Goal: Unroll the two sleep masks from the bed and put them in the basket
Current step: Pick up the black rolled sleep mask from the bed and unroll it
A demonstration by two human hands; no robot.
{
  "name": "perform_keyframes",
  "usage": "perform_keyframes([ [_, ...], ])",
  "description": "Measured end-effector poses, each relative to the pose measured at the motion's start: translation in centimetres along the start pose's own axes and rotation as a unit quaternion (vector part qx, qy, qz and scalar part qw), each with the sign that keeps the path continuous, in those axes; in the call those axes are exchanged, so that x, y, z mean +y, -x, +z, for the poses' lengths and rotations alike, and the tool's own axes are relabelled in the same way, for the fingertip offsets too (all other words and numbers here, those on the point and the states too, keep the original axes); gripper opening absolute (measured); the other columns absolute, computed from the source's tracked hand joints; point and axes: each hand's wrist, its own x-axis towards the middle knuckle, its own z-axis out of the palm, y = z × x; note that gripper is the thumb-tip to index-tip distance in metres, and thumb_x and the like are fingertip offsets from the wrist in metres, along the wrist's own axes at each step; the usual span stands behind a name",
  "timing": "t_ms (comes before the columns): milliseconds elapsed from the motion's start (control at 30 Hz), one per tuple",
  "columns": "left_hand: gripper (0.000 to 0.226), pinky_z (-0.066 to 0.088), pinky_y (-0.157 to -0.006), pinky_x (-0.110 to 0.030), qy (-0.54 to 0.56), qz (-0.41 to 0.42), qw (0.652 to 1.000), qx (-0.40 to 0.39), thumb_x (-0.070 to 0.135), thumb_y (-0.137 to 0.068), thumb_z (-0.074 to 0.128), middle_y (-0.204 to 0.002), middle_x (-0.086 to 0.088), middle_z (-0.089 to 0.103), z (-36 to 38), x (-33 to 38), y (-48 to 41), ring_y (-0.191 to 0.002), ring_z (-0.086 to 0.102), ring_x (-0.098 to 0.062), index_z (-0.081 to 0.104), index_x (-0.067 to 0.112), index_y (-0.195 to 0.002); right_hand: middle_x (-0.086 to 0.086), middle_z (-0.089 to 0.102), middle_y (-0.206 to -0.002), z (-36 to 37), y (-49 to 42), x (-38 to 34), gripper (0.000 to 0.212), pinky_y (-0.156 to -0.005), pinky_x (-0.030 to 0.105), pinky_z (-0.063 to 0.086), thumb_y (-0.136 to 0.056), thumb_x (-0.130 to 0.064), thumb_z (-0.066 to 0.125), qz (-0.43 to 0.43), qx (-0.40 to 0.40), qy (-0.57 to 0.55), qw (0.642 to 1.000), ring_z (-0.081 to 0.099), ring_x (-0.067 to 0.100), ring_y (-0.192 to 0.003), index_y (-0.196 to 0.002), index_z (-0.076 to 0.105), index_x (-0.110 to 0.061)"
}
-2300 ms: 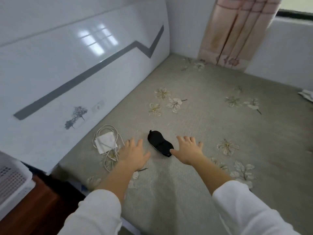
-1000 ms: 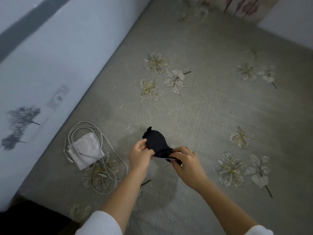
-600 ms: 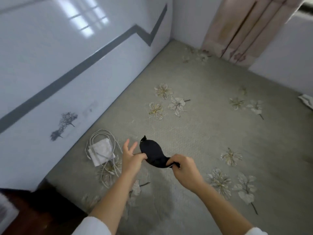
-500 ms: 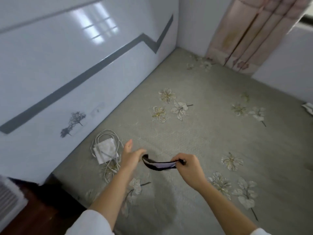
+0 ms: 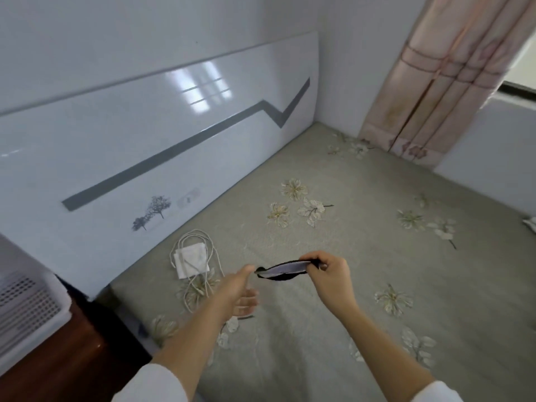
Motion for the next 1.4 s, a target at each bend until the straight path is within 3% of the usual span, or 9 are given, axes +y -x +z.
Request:
perform_keyframes([
  [200, 0.007, 0.057, -0.054, -0.024, 0.137, 0.116, 0.984, -0.001, -0.004, -0.087, 0.054, -0.087, -0.018, 0.061, 0.6, 0.6, 1.5, -0.072, 0.06, -0.023, 0.059, -0.003, -0.091, 0.009, 0.074, -0.078, -0.3, 1.6, -1.1, 0.026, -0.067, 0.03, 0.055, -0.078, 0.006, 0.06, -0.055, -0.212, 0.013, 0.976, 0.068, 0.017, -0.07, -0.081, 0.076, -0.015],
  [333, 0.026, 0.054, -0.065, -0.027, 0.042, 0.154, 0.987, -0.03, -0.011, -0.081, 0.053, -0.101, -0.02, 0.065, 0.1, -0.3, 2.7, -0.082, 0.063, -0.022, 0.059, 0.006, -0.1, 0.002, 0.073, -0.078, -1.0, 1.6, -1.6, 0.039, -0.074, 0.028, 0.056, -0.074, 0.011, 0.056, -0.048, -0.301, 0.007, 0.952, 0.068, 0.011, -0.074, -0.076, 0.074, -0.024],
  [400, 0.037, 0.055, -0.067, -0.024, 0.019, 0.17, 0.984, -0.041, -0.005, -0.082, 0.056, -0.112, -0.021, 0.068, 0.1, -0.7, 3.2, -0.089, 0.065, -0.021, 0.057, 0.007, -0.117, 0.0, 0.072, -0.081, -1.1, 1.4, -1.8, 0.032, -0.073, 0.022, 0.052, -0.075, 0.009, 0.057, -0.041, -0.272, -0.001, 0.961, 0.065, 0.008, -0.078, -0.081, 0.074, -0.016],
  [533, 0.031, 0.055, -0.068, -0.022, 0.019, 0.213, 0.975, -0.063, -0.004, -0.081, 0.056, -0.102, -0.018, 0.074, 0.2, -1.1, 4.4, -0.077, 0.067, -0.014, 0.068, 0.013, -0.103, 0.01, 0.069, -0.081, -0.8, 0.7, -1.6, 0.011, -0.067, 0.027, 0.045, -0.077, -0.001, 0.063, -0.014, -0.13, 0.001, 0.991, 0.058, 0.013, -0.071, -0.082, 0.069, -0.01],
  [867, 0.024, 0.053, -0.077, -0.031, 0.023, 0.268, 0.958, -0.095, 0.015, -0.086, 0.057, -0.094, -0.003, 0.075, 0.5, -0.1, 6.0, -0.086, 0.069, -0.014, 0.073, 0.018, -0.104, 0.008, 0.072, -0.081, 1.0, 0.9, -2.8, 0.011, -0.061, 0.024, 0.045, -0.082, -0.008, 0.062, -0.016, -0.046, 0.011, 0.999, 0.064, 0.019, -0.074, -0.089, 0.07, -0.009],
  [1133, 0.016, 0.045, -0.057, -0.014, -0.095, 0.329, 0.935, 0.088, 0.007, -0.083, 0.061, -0.079, -0.002, 0.069, 0.3, 1.0, 6.5, -0.066, 0.06, -0.009, 0.07, 0.011, -0.095, 0.008, 0.069, -0.094, 1.3, 1.0, -2.1, 0.021, -0.069, 0.035, 0.046, -0.084, -0.011, 0.053, -0.143, -0.006, 0.273, 0.951, 0.061, 0.029, -0.086, -0.101, 0.063, -0.009],
  [1233, 0.014, 0.035, -0.049, -0.021, -0.064, 0.329, 0.934, 0.126, 0.008, -0.085, 0.056, -0.056, 0.003, 0.051, -0.4, 1.3, 6.6, -0.051, 0.041, -0.009, 0.064, 0.014, -0.075, 0.009, 0.068, -0.101, 0.6, 0.3, -0.8, 0.02, -0.072, 0.033, 0.045, -0.086, -0.011, 0.054, -0.084, -0.033, 0.323, 0.942, 0.061, 0.03, -0.093, -0.103, 0.063, -0.009],
  [1333, 0.016, 0.03, -0.056, -0.029, 0.004, 0.299, 0.942, 0.15, 0.012, -0.085, 0.055, -0.059, -0.005, 0.039, -1.6, 1.6, 6.8, -0.057, 0.036, -0.018, 0.055, 0.007, -0.069, 0.009, 0.067, -0.084, -0.7, 0.0, -0.5, 0.012, -0.063, 0.03, 0.038, -0.086, -0.011, 0.054, -0.04, -0.04, 0.296, 0.954, 0.062, 0.03, -0.082, -0.091, 0.065, -0.009],
  [1400, 0.014, 0.031, -0.058, -0.031, -0.005, 0.302, 0.942, 0.145, 0.016, -0.083, 0.055, -0.066, -0.009, 0.04, -2.3, 1.8, 7.1, -0.063, 0.038, -0.02, 0.055, 0.008, -0.071, 0.008, 0.064, -0.078, -1.7, -0.1, -1.0, 0.01, -0.06, 0.029, 0.039, -0.086, -0.007, 0.059, 0.009, -0.065, 0.103, 0.993, 0.058, 0.023, -0.073, -0.081, 0.068, -0.011],
])
